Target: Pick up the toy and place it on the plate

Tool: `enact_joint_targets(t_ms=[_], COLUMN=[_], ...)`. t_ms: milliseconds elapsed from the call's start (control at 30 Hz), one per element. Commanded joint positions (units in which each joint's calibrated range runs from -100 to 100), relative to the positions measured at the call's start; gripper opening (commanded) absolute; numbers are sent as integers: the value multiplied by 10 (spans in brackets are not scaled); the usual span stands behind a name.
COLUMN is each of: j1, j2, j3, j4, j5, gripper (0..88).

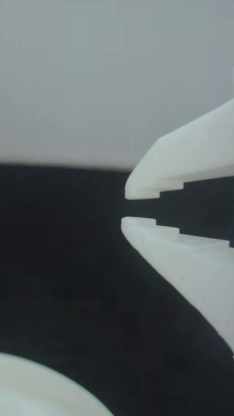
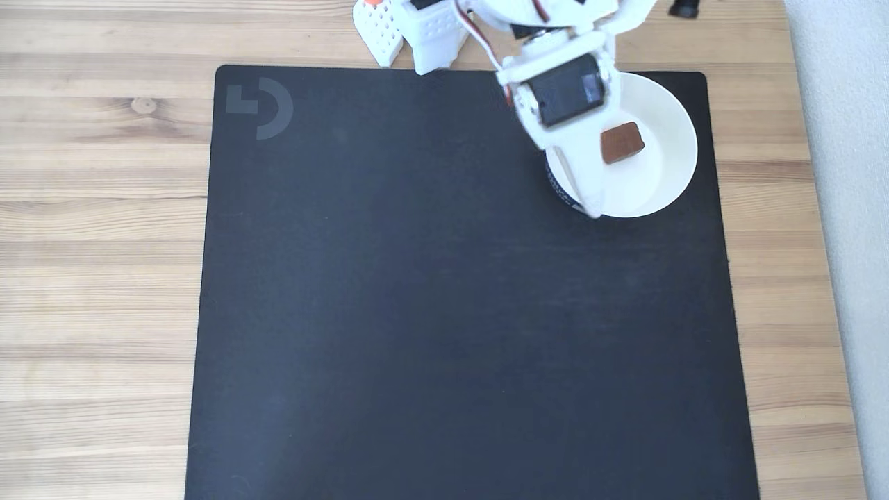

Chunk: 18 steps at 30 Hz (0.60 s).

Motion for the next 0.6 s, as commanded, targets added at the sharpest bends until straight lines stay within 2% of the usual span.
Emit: enact_joint_targets(t_ms=[0,267,367,500,567], j1=[105,272,289,276,277], j2=[-54,-234,-300,-380,-408], j3=[-23,114,191,284,322], j4=[-18,-39,-39,-34,-31], j5=[2,2,6,63,70], gripper=[23,22,22,22,22])
